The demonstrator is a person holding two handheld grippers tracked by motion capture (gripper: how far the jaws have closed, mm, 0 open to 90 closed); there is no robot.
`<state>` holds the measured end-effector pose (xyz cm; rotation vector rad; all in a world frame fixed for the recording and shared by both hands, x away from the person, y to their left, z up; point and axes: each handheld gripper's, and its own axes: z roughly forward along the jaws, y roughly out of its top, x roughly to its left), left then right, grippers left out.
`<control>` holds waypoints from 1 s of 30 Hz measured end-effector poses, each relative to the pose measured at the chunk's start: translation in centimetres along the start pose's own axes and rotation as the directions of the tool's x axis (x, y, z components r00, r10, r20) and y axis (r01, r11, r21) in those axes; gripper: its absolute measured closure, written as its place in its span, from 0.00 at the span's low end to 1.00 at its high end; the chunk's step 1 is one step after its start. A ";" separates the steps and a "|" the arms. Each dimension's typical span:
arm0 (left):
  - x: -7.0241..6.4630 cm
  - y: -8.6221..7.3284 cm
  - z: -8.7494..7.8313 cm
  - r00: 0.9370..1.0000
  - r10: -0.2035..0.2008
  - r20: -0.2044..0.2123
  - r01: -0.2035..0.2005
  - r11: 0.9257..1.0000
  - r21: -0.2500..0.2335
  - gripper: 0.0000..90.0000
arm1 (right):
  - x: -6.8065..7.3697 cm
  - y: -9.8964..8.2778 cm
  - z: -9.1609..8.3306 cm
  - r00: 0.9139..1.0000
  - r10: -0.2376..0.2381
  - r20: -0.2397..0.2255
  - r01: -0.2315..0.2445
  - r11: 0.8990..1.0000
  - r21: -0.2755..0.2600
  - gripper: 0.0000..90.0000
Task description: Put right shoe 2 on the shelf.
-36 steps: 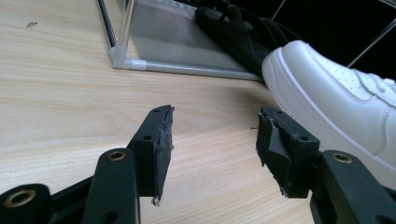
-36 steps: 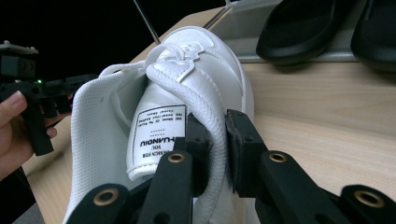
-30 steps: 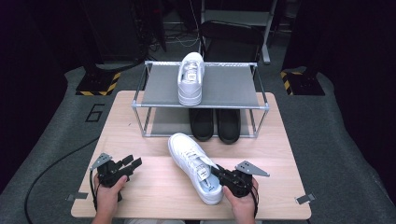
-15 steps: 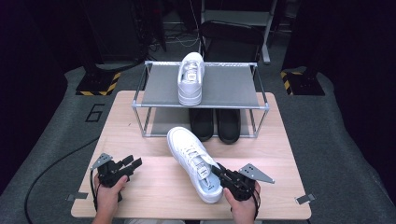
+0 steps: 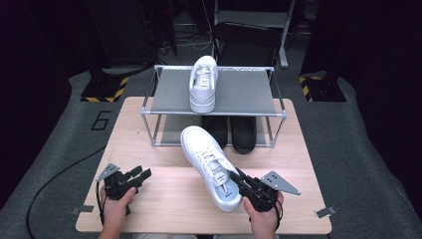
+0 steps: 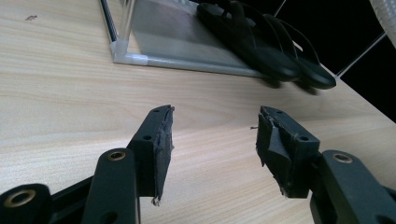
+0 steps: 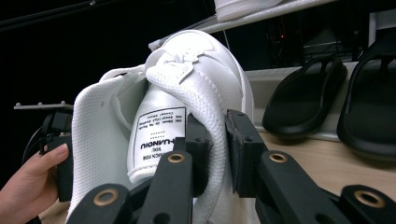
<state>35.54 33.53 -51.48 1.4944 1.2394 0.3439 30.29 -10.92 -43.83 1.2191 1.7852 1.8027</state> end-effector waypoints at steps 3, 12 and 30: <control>0.0 0.0 0.0 1.000 -0.002 0.000 0.002 1.000 -0.001 0.51 | 0.1 0.5 -0.2 1.000 -0.022 0.007 0.022 1.000 -0.007 0.88; 0.2 0.0 0.0 1.000 0.008 -0.001 -0.008 1.000 0.005 0.51 | 0.1 1.8 -0.8 1.000 -0.026 -0.003 0.026 0.998 -0.050 0.89; 0.3 0.0 -0.1 1.000 0.009 0.000 -0.009 1.000 0.005 0.51 | -0.3 5.3 -3.0 0.999 -0.039 0.014 0.040 0.988 -0.146 0.88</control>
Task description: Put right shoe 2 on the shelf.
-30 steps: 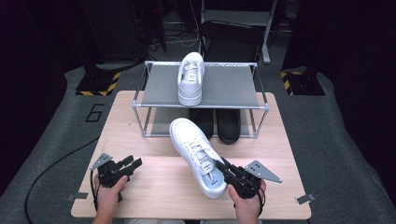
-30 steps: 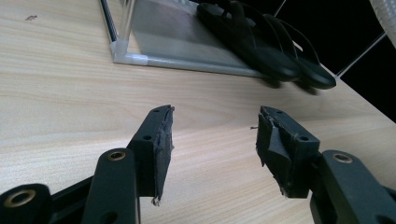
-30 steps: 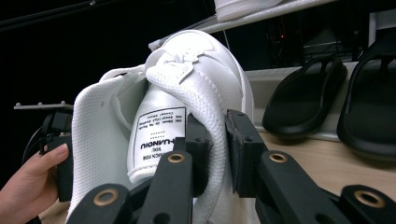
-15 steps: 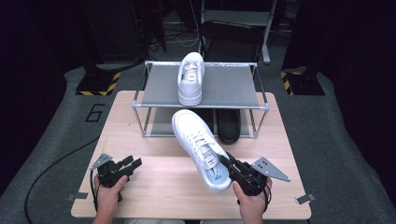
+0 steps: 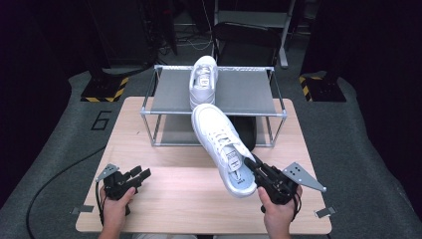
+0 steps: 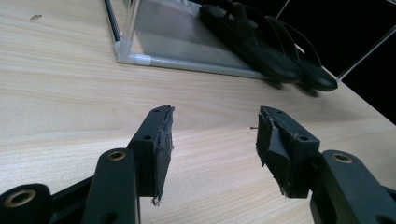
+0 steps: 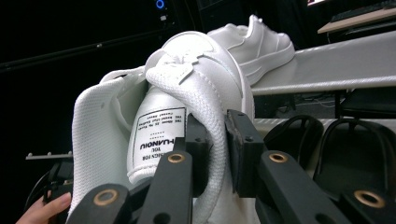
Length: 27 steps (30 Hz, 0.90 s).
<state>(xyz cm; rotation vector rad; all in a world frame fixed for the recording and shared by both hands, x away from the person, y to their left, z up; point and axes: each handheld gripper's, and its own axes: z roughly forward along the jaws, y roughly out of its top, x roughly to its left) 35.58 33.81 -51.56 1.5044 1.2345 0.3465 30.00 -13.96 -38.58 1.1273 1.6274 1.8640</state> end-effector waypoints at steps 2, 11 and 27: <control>0.0 0.0 0.0 1.000 0.001 -0.003 -0.001 1.000 -0.005 0.51 | -0.2 0.3 -0.1 1.000 -0.004 0.003 0.004 1.000 -0.011 0.89; -0.1 0.0 -0.1 1.000 -0.009 -0.002 0.009 1.000 -0.002 0.51 | -1.1 1.7 -0.7 1.000 0.001 0.030 0.000 0.999 -0.042 0.88; -0.1 -0.1 0.0 1.000 -0.006 -0.004 0.006 1.000 -0.002 0.51 | -1.8 2.8 -1.2 0.999 -0.007 0.054 0.011 0.998 -0.060 0.88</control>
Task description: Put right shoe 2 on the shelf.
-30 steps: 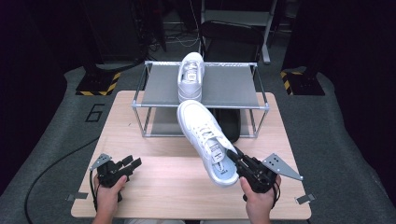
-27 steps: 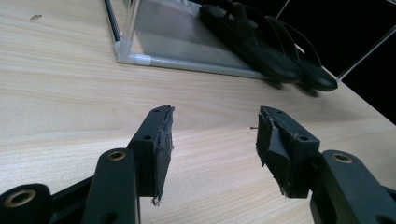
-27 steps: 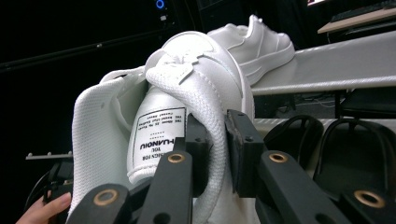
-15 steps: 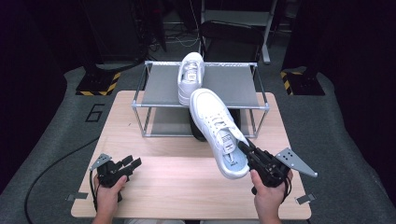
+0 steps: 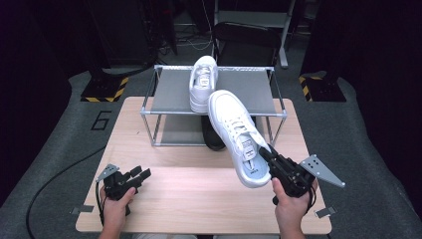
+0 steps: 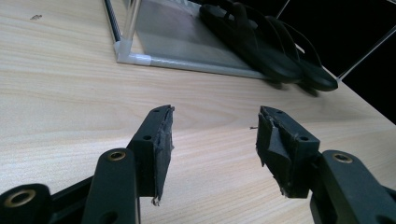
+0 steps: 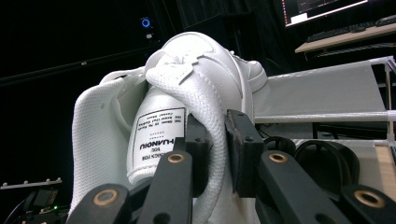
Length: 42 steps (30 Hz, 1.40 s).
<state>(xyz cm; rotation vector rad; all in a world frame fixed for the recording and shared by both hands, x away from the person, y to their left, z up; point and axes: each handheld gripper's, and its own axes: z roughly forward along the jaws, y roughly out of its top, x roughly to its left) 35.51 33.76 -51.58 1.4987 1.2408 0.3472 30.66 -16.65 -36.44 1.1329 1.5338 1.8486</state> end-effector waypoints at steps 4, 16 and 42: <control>0.0 0.0 0.1 1.000 -0.006 -0.001 0.006 1.000 -0.004 0.51 | -0.1 0.3 -0.1 1.000 -0.003 0.009 0.003 1.000 -0.003 0.88; 0.0 -0.1 0.0 1.000 -0.008 -0.006 0.008 1.000 -0.002 0.50 | -0.9 1.4 -0.2 0.999 -0.015 0.036 0.016 1.000 -0.017 0.88; 0.2 0.0 -0.1 1.000 -0.022 -0.010 0.022 1.000 -0.012 0.50 | -3.0 5.8 4.2 0.995 -0.016 0.095 0.018 1.000 -0.019 0.88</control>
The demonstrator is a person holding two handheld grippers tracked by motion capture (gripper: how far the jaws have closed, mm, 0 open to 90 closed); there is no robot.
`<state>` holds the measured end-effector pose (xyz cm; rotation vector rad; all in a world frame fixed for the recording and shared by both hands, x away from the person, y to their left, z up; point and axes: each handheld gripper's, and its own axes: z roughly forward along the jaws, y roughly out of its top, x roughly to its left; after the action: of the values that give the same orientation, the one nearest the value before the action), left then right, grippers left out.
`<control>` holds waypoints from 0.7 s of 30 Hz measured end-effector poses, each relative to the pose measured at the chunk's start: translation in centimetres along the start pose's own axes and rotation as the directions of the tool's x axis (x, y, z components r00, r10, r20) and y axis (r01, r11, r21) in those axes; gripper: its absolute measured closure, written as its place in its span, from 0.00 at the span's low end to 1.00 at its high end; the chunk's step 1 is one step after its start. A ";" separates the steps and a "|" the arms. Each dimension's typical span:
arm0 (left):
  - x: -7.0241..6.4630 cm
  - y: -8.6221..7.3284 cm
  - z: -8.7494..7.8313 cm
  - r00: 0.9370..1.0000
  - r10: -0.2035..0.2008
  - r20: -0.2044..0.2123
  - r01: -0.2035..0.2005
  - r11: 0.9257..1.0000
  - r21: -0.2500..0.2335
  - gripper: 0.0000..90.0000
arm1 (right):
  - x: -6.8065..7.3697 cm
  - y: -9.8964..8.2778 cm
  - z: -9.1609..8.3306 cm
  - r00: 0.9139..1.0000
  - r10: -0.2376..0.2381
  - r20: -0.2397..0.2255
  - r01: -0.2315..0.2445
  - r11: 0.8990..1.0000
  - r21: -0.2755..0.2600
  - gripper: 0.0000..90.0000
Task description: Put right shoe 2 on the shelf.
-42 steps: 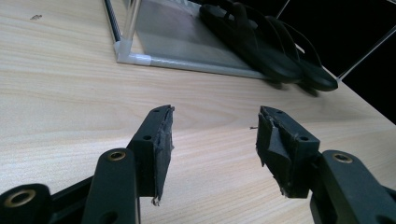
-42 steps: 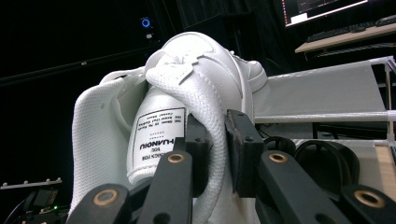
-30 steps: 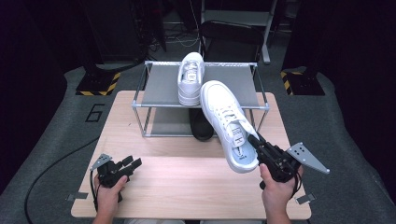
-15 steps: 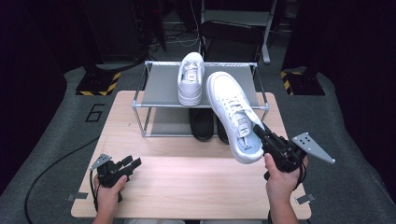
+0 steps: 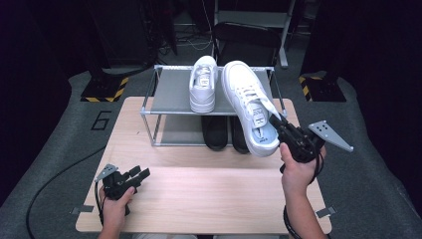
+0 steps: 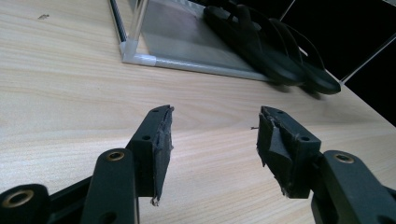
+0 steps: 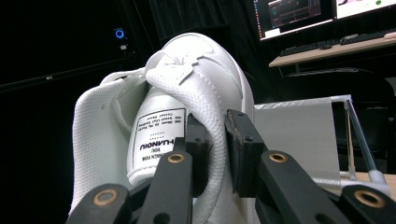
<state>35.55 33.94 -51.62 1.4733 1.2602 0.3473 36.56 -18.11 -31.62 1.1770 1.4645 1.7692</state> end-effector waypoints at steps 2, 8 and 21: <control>0.0 0.0 0.0 1.000 0.003 0.000 -0.003 1.000 -0.004 0.50 | 0.0 0.3 0.5 1.000 -0.004 0.003 0.004 1.000 -0.001 0.88; 0.1 0.0 0.0 1.000 -0.002 -0.001 0.002 1.000 -0.009 0.50 | -0.1 1.3 2.6 1.000 -0.002 0.017 0.002 1.000 0.005 0.88; 0.2 -0.1 -0.1 1.000 -0.011 0.003 0.011 1.000 -0.012 0.50 | -0.8 2.6 6.7 0.998 -0.001 0.059 0.000 1.000 0.027 0.88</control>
<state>35.52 34.12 -51.72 1.4561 1.2613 0.3453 43.17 -16.25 -29.20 1.2322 1.4586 1.7048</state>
